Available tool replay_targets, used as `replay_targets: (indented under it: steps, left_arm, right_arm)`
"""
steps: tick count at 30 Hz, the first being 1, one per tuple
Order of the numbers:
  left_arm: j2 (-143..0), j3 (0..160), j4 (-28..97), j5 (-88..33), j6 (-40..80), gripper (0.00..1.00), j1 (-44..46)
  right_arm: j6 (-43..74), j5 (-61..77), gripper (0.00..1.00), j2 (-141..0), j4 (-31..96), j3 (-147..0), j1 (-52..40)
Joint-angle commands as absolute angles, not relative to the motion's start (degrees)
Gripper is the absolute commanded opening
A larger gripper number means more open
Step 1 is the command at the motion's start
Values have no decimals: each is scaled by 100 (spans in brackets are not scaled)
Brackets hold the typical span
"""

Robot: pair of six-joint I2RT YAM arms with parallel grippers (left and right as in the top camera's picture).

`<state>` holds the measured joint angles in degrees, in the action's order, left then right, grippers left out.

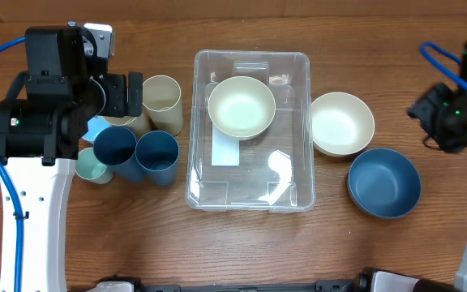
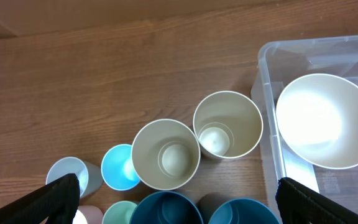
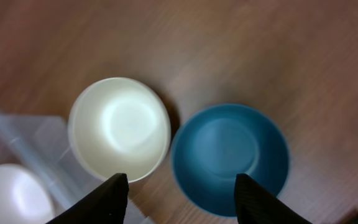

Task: Pack container
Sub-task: 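Place the cream bowl into the clear bin and release, then grasp the blue bowl rim with the right gripper and lift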

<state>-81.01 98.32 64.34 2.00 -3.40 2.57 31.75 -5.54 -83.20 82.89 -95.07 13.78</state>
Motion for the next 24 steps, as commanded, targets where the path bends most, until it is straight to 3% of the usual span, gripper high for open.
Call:
replay_targets:
  steps: [1, 6, 10, 16, 19, 21, 24]
  left_arm:
    - [-8099, 9990, 6418, 207, -432, 100, 248]
    - [-8099, 9990, 6427, 207, -429, 100, 248]
    - [-8099, 9990, 6427, 207, -429, 100, 248]
    - [-8099, 9990, 6427, 207, -432, 100, 248]
    - [-8101, 9990, 6429, 207, -432, 100, 248]
    - [-8099, 9990, 6429, 207, -432, 100, 248]
    - [-8099, 9990, 6429, 207, -429, 100, 248]
  right_arm:
    - [3304, -635, 57, -8359, 8086, -8687, 2053]
    - [3284, -257, 59, -8359, 7019, -6904, 2657]
    - [3286, -244, 69, -8366, 6287, -5848, 2985]
    - [3319, 16, 65, -8381, 5352, -4783, 3358]
    - [3494, 12, 55, -8392, 5026, -4462, 3474]
    - [3623, 12, 40, -8392, 4849, -4307, 3548]
    - [3695, 10, 25, -8392, 4711, -4209, 3610]
